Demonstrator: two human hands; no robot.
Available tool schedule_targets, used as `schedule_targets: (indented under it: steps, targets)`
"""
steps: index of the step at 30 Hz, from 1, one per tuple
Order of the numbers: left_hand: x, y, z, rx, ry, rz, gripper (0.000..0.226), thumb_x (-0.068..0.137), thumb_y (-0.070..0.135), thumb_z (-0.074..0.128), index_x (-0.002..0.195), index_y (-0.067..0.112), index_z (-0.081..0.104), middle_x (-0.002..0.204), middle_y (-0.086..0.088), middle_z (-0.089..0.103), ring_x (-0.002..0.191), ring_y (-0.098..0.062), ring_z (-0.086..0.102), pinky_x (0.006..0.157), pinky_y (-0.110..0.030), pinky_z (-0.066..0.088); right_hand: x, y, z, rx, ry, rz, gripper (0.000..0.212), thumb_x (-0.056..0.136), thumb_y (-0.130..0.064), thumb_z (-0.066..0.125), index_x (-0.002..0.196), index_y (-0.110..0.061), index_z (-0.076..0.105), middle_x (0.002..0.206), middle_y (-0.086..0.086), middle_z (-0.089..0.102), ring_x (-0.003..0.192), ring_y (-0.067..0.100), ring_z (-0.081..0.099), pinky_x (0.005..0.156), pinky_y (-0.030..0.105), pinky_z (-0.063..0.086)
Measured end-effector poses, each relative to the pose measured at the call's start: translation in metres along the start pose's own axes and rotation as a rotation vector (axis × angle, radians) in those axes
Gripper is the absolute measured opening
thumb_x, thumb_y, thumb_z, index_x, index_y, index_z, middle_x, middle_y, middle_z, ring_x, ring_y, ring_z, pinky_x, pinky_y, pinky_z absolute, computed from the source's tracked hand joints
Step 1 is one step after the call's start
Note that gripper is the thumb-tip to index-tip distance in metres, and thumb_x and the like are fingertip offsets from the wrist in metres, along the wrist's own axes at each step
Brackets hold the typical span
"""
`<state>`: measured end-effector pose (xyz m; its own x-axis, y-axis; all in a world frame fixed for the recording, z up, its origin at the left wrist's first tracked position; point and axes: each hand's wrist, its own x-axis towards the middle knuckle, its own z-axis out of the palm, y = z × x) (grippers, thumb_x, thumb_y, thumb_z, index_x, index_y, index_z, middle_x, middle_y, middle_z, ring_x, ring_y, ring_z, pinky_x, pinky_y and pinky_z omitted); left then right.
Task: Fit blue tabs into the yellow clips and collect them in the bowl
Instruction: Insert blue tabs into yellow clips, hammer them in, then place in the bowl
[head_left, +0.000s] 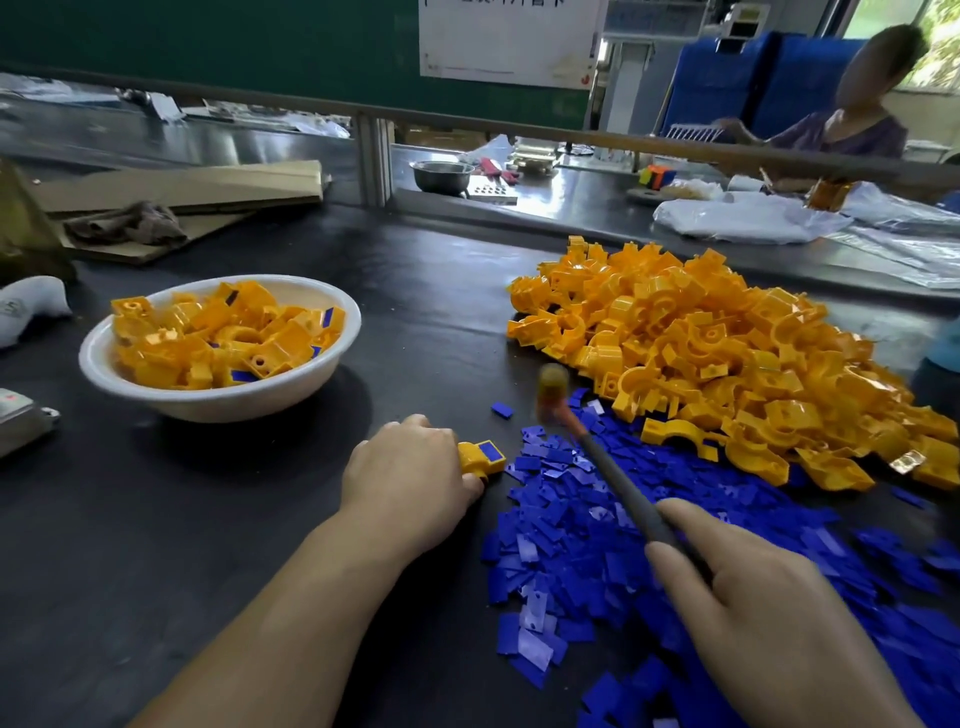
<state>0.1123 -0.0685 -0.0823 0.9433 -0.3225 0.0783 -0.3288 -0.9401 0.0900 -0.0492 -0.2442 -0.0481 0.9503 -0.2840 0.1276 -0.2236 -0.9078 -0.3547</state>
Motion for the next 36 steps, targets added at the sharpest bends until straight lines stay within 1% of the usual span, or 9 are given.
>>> schedule_targets:
  steps: [3,6,9,11,18,23,26,33,36]
  targets:
    - [0.001,-0.006,-0.008,-0.299,-0.023,-0.066,0.042,0.081,0.063,0.058,0.091,0.024,0.07,0.087,0.002,0.066,0.083,-0.017,0.063,0.07,-0.035,0.052,0.008,0.027,0.003,-0.116,0.109,0.085,0.026,0.088,-0.043,0.049,0.115,-0.045,0.045,0.074,-0.017,0.051,0.066,0.001,0.052,0.057,0.02,0.045]
    - [0.004,-0.018,-0.027,-1.208,0.002,-0.213,0.039,0.076,0.06,0.068,0.076,0.021,0.071,0.07,0.002,0.07,0.065,-0.014,0.063,0.062,-0.036,0.05,0.019,0.072,0.023,-0.177,0.139,0.125,0.044,0.077,-0.034,0.064,0.118,-0.038,0.049,0.081,-0.013,0.057,0.07,0.007,0.057,0.059,0.033,0.052]
    - [0.012,-0.038,-0.046,-1.899,0.165,-0.328,0.043,0.09,0.055,0.057,0.094,0.014,0.069,0.071,-0.003,0.072,0.054,-0.012,0.063,0.047,-0.023,0.048,0.035,0.118,0.059,-0.157,0.13,0.195,0.061,0.065,-0.011,0.074,0.12,-0.024,0.051,0.093,0.006,0.063,0.081,0.029,0.062,0.067,0.05,0.053]
    - [0.015,-0.049,-0.053,-2.084,0.246,-0.374,0.058,0.097,0.056,0.044,0.117,0.005,0.061,0.079,-0.006,0.074,0.056,-0.012,0.065,0.046,-0.021,0.049,0.043,0.134,0.076,-0.129,0.095,0.218,0.063,0.064,-0.004,0.075,0.121,-0.019,0.052,0.097,0.011,0.063,0.087,0.033,0.061,0.074,0.055,0.051]
    - [0.01,-0.03,-0.046,-2.058,0.116,-0.408,0.062,0.098,0.06,0.035,0.118,0.007,0.061,0.085,-0.007,0.077,0.058,-0.013,0.069,0.046,-0.023,0.05,0.04,0.114,0.053,-0.17,0.129,0.115,0.035,0.06,-0.017,0.082,0.092,-0.021,0.071,0.054,-0.011,0.05,0.053,0.005,0.049,0.051,0.034,0.048]
    - [0.003,-0.007,-0.03,-1.929,-0.086,-0.368,0.063,0.097,0.062,0.037,0.105,0.008,0.068,0.08,-0.008,0.075,0.06,-0.015,0.068,0.048,-0.025,0.05,0.028,0.086,0.011,-0.205,0.238,0.254,0.041,0.07,-0.033,0.075,0.11,-0.024,0.068,0.097,0.005,0.065,0.09,0.029,0.059,0.083,0.046,0.049]
    - [0.002,0.005,-0.021,-1.83,-0.173,-0.31,0.064,0.096,0.062,0.036,0.104,0.008,0.068,0.081,-0.008,0.075,0.062,-0.016,0.068,0.05,-0.026,0.053,0.035,0.082,-0.009,-0.26,0.201,0.352,0.055,0.081,-0.048,0.059,0.131,-0.028,0.048,0.128,0.003,0.052,0.116,0.026,0.047,0.094,0.044,0.043]
    - [0.0,0.02,-0.015,-1.717,-0.316,-0.269,0.054,0.097,0.056,0.043,0.098,0.009,0.069,0.076,-0.007,0.074,0.055,-0.014,0.066,0.045,-0.024,0.049,0.099,0.09,-0.018,-0.337,-0.001,0.371,0.075,0.086,-0.055,0.051,0.147,-0.033,0.015,0.154,0.008,0.018,0.138,0.033,0.023,0.106,0.053,0.031]
    - [-0.009,0.021,-0.013,-1.322,-0.258,-0.165,0.037,0.094,0.05,0.054,0.089,0.018,0.072,0.08,0.0,0.075,0.058,-0.007,0.065,0.049,-0.024,0.051,0.114,0.092,-0.005,-0.316,-0.121,0.333,0.068,0.087,-0.053,0.049,0.145,-0.039,0.017,0.155,0.005,0.019,0.139,0.032,0.021,0.106,0.054,0.03]
